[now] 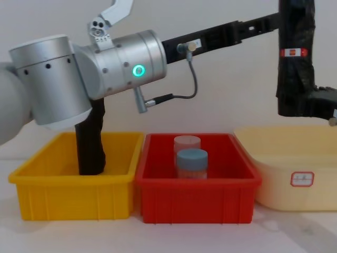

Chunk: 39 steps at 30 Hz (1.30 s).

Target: Pick up the garbage bag with the one hand and transfer it to the other hand.

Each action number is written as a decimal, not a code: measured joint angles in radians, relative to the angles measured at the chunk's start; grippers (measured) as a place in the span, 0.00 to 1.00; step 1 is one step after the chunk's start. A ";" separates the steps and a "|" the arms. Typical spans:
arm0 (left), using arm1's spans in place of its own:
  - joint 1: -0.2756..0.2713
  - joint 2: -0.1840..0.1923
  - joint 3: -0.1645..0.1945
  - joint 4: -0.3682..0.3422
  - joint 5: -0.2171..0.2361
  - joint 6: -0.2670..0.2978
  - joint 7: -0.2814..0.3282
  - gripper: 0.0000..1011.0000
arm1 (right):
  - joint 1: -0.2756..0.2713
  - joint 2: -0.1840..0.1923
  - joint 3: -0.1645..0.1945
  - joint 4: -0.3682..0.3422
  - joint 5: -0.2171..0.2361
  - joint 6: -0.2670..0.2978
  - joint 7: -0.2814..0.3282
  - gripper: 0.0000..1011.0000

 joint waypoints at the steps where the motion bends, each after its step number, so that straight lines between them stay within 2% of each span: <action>1: 0.006 0.007 -0.004 -0.009 -0.003 -0.001 0.005 0.99 | 0.004 -0.002 0.001 0.005 -0.003 0.004 -0.006 0.55; 12: 0.069 0.076 -0.046 -0.100 -0.022 -0.008 0.053 0.99 | 0.091 -0.043 0.019 0.123 -0.063 0.060 -0.115 0.55; 22: 0.143 0.144 -0.093 -0.196 -0.037 -0.013 0.117 0.99 | 0.152 -0.070 0.029 0.216 -0.107 0.099 -0.186 0.85; 28: 0.179 0.175 -0.114 -0.240 -0.043 -0.017 0.146 0.99 | 0.155 -0.070 0.031 0.217 -0.117 0.118 -0.189 0.99; 39: 0.212 0.205 -0.132 -0.281 -0.049 -0.020 0.173 0.99 | 0.113 -0.045 0.026 0.135 -0.109 0.147 -0.119 0.99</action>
